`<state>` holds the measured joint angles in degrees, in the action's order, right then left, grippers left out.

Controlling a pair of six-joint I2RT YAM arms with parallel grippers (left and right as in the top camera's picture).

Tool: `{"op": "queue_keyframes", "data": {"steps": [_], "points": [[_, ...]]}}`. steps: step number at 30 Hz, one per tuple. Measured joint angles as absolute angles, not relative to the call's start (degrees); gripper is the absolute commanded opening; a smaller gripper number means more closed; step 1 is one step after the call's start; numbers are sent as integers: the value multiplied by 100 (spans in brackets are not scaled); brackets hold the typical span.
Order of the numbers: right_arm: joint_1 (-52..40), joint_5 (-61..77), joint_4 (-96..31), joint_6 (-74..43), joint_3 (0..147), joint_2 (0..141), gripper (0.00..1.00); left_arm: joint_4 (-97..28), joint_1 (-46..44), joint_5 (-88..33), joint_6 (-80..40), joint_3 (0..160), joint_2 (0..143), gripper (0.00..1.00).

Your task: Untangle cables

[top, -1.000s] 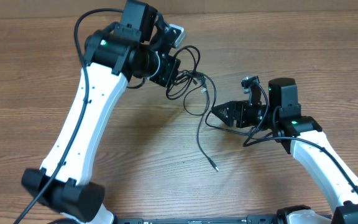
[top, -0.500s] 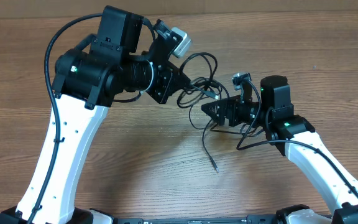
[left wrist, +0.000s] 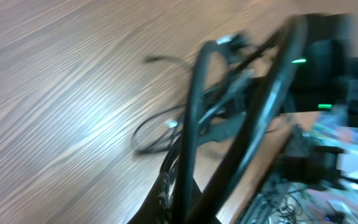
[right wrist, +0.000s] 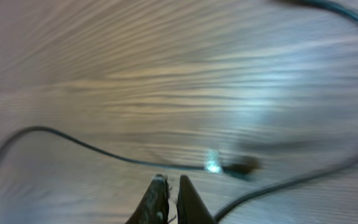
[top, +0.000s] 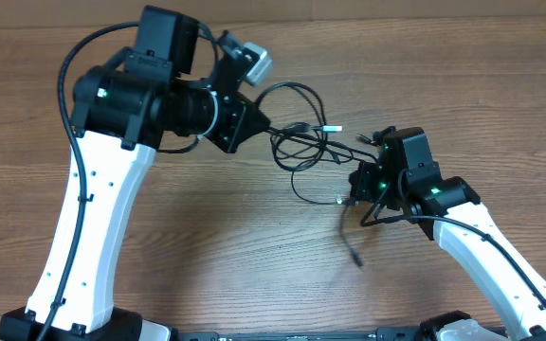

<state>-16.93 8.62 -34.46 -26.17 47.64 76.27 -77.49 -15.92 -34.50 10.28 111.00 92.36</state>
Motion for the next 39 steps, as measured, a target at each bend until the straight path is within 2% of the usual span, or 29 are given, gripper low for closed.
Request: {"op": "queue_keyframes", "data": {"steps": [11, 12, 14, 16, 20, 23, 28, 35, 39], "points": [[-1584, 456, -3728, -3354, 4812, 7623, 5, -7850, -1238, -2836, 220, 11093, 9240, 4], [-1564, 480, -3675, -3354, 4812, 7623, 10, -7846, -1234, -2842, 130, 11093, 9240, 4], [-1448, 624, -3531, -3293, 4786, 7636, 30, -7824, -1197, -2842, -10, 11093, 9238, 4], [-1278, 801, -3400, -3085, 4709, 7682, 37, -7787, -1094, -2853, -27, 11098, 9227, 4], [-1135, 1538, -3500, -2265, 4722, 7741, 40, -7874, -987, -2845, 364, 11107, 9214, 4], [-1129, 2034, -3911, -1566, 5065, 7706, 53, -8101, -987, -2893, 926, 11115, 9196, 4], [-1129, 3065, -4134, -639, 6010, 7382, 59, -8311, -987, -3465, 1756, 11118, 9188, 4], [-1129, 4386, -3638, 102, 6366, 6993, 70, -8567, -1009, -4764, 2803, 11118, 9188, 4], [-1129, 4862, -3214, 217, 6364, 7004, 72, -8578, -1127, -5137, 3059, 11118, 9190, 4]]}}
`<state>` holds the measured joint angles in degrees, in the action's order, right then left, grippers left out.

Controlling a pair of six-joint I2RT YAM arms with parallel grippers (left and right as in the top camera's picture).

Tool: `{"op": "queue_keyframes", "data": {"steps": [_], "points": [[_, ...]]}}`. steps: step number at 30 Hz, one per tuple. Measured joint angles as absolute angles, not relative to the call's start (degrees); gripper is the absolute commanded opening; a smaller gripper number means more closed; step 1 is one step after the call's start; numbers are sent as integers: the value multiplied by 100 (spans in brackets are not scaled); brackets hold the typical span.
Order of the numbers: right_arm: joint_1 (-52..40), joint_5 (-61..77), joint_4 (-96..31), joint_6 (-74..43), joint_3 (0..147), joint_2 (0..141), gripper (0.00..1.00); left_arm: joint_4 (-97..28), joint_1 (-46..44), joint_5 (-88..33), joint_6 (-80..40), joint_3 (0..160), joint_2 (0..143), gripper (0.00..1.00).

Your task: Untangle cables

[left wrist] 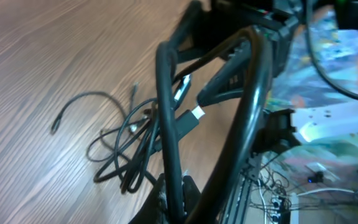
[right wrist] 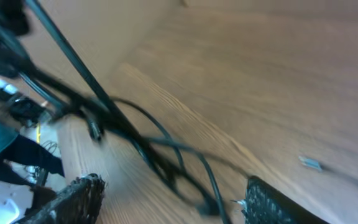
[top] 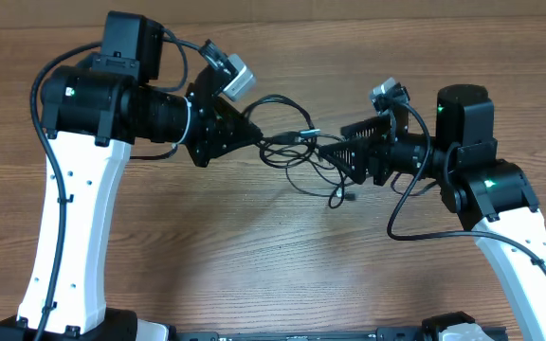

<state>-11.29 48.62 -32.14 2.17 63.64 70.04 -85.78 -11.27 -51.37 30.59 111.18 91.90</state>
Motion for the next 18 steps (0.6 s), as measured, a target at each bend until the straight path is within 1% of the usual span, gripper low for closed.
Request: {"op": "queue_keyframes", "data": {"steps": [4, 6, 7, 8, 9, 10, 11, 12, 13, 14, 17, 18], "points": [[-1129, 5207, -3015, 274, 6364, 7004, 72, -8571, -1334, -5454, 3253, 11118, 9190, 4], [-1129, 5382, -2998, 287, 6364, 7004, 67, -8554, -1396, -5581, 3319, 11118, 9190, 4], [-1129, 5470, -3002, 301, 6364, 7004, 63, -8545, -1415, -5638, 3326, 11118, 9190, 4], [-1129, 5531, -2998, 322, 6364, 7004, 56, -8532, -1426, -5699, 3334, 11118, 9190, 4], [-1129, 5575, -2998, 344, 6364, 7004, 47, -8525, -1428, -5776, 3350, 11118, 9190, 4], [-1129, 5616, -2995, 333, 6364, 7004, 35, -8521, -1428, -5835, 3363, 11118, 9190, 4], [-1129, 5642, -2993, 307, 6364, 7004, 26, -8506, -1428, -5881, 3367, 11118, 9190, 4], [-1129, 5673, -2982, 327, 6364, 7004, 15, -8497, -1428, -5924, 3367, 11118, 9190, 4], [-1129, 5680, -2978, 344, 6364, 7004, 9, -8486, -1428, -5942, 3369, 11118, 9190, 4], [-1129, 5695, -2993, 331, 6364, 7004, 4, -8482, -1428, -5944, 3369, 11118, 9190, 4], [-1129, 5642, -3135, 320, 6364, 7004, 4, -8442, -1428, -5870, 3389, 11120, 9190, 4], [-1129, 5513, -3301, 327, 6364, 7004, 4, -8412, -1428, -5756, 3406, 11122, 9190, 7]]}}
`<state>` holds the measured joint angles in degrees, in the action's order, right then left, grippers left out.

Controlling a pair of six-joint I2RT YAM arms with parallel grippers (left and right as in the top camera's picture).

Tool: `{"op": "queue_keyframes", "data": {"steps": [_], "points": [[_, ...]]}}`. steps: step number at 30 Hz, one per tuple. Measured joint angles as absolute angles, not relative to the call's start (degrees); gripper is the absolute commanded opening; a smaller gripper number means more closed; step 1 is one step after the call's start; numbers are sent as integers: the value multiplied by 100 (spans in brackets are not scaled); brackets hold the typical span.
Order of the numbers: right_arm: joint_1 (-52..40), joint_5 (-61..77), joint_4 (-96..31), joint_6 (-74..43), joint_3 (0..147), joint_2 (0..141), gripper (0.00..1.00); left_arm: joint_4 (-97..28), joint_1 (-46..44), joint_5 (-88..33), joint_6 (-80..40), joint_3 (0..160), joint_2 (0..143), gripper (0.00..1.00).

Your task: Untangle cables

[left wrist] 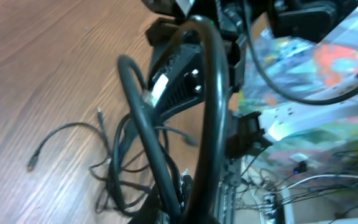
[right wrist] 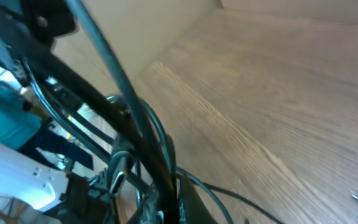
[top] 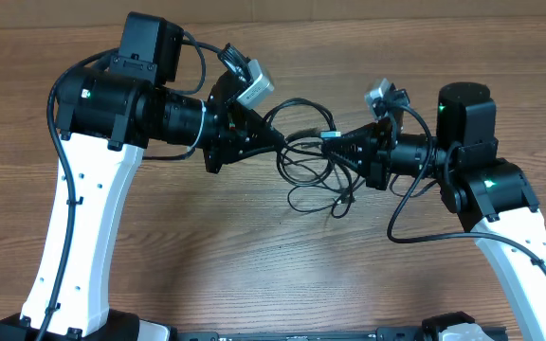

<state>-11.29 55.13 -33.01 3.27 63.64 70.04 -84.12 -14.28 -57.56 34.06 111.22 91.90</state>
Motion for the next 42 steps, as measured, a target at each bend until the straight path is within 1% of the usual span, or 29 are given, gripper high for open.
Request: {"op": "queue_keyframes", "data": {"steps": [1, 2, 3, 4, 7, 11, 15, 17, 20, 26, 32, 35, 42], "points": [[-1129, 5332, -3444, 318, 6364, 7004, 4, -8390, -1428, -5658, 3415, 11124, 9190, 32], [-1133, 5179, -3557, 303, 6364, 7004, 4, -8372, -1428, -5520, 3430, 11126, 9190, 48], [-1135, 4912, -3704, 235, 6364, 7004, 4, -8346, -1428, -5404, 3444, 11126, 9190, 73], [-1133, 4635, -3802, 163, 6364, 7006, 4, -8331, -1428, -5249, 3446, 11133, 9190, 78], [-1129, 3739, -3826, -355, 6364, 7013, 4, -8320, -1428, -4932, 3391, 11137, 9190, 80], [-1129, 3208, -3170, -1492, 6364, 7015, 4, -8337, -1431, -4768, 3297, 11146, 9229, 77], [-1125, 3640, -1988, -2545, 6353, 7019, 4, -8418, -1516, -4705, 3234, 11172, 9432, 74], [-1127, 3962, -1509, -2954, 6353, 7019, 4, -8449, -1579, -4685, 3188, 11174, 9607, 74], [-1127, 4397, -1037, -3463, 6353, 7019, 4, -8447, -1647, -4654, 3157, 11174, 9874, 73], [-1127, 4783, -840, -3905, 6353, 7019, 4, -8355, -1697, -4689, 3146, 11174, 10151, 71], [-1127, 4825, -1096, -4311, 6353, 7026, 4, -7813, -1697, -5192, 3127, 11174, 10151, 70], [-1127, 4797, -1085, -4814, 6353, 7043, 4, -7609, -1697, -5496, 3122, 11177, 10149, 70], [-1127, 4759, -491, -5905, 6353, 7144, 4, -7238, -1811, -5970, 3103, 11174, 10149, 70]]}}
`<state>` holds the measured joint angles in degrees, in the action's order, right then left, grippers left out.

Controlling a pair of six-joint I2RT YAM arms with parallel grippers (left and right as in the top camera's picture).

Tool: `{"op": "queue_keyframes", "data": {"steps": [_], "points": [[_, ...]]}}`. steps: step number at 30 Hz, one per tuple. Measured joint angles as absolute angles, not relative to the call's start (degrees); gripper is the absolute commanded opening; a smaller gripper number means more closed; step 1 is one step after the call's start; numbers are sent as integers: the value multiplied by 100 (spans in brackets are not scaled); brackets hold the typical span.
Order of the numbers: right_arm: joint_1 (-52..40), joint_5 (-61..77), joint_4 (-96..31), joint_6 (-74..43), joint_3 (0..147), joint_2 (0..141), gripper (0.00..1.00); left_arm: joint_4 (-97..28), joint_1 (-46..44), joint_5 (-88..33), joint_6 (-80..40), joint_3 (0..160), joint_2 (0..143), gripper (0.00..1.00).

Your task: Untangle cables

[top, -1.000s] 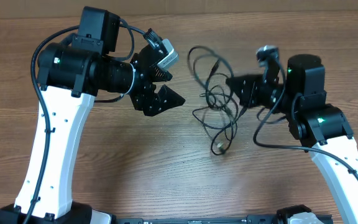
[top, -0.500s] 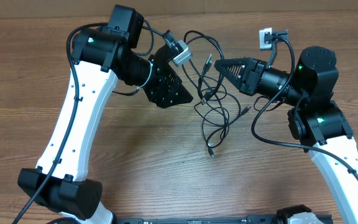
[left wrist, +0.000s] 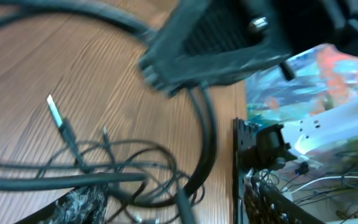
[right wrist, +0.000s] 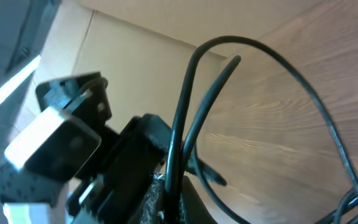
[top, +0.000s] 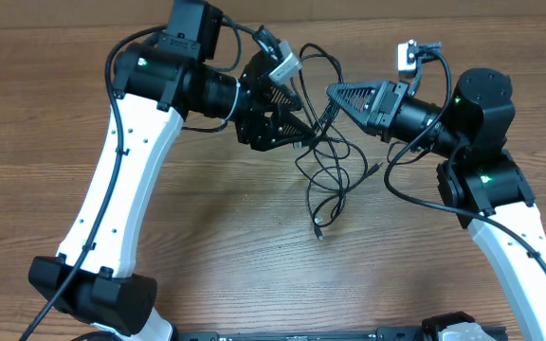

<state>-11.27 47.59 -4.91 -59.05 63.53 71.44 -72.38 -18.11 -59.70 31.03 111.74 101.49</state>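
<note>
A tangle of thin black cables [top: 328, 166] hangs from my right gripper [top: 333, 92] down onto the wooden table [top: 159, 246], one plug end lying at the front [top: 318, 230]. My right gripper [right wrist: 169, 186] is shut on a thicker black cable loop [right wrist: 185, 118]. My left gripper [top: 297, 116] stands right beside it, open, its fingers [left wrist: 79, 202] spread wide. Cable strands [left wrist: 123, 177] run through the gap between them. The left wrist view shows the right gripper's dark finger [left wrist: 216, 37] close ahead.
Both arms meet over the far middle of the table. The left arm's white link [top: 121, 199] slants across the left side and the right arm's link [top: 519, 256] across the right. Behind the table's edge in the left wrist view lies clutter [left wrist: 316, 124].
My left gripper has opened and let go of the thick cable loop. My right gripper, still shut on the cable, now sits higher and farther back, and the tangle hangs below it.
At first my left gripper held the cable loop up while my right gripper was shut low by the table. Then the right gripper stood open, facing the left one. Then it was shut on the cable beside the left gripper, which has now let go.
</note>
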Motion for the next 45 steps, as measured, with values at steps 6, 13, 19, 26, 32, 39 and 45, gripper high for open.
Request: {"op": "queue_keyframes", "data": {"steps": [6, 13, 19, 26, 32, 39, 45], "points": [[-1127, 4703, -486, -6353, 6353, 7207, 4, -6807, -2110, -6160, 3076, 11177, 10149, 70], [-1127, 4606, -499, -6482, 6353, 7207, 4, -6654, -2270, -6191, 3030, 11177, 10149, 63], [-1127, 4602, -493, -6536, 6353, 7207, 4, -6834, -2303, -5957, 2926, 11174, 10149, 48], [-1127, 4641, -113, -6598, 6353, 7207, 4, -6943, -2698, -5301, 2840, 11174, 10149, 23], [-1127, 4676, -429, -6549, 6353, 7207, 4, -6932, -2869, -4845, 2829, 11177, 10149, 13], [-1125, 3820, -2698, -5260, 6396, 7216, 69, -6969, -2637, -4718, 2639, 11177, 10125, 4], [-1114, 2899, -3719, -3798, 6390, 7229, 73, -6893, -2180, -5129, 2541, 11179, 9673, 4]]}}
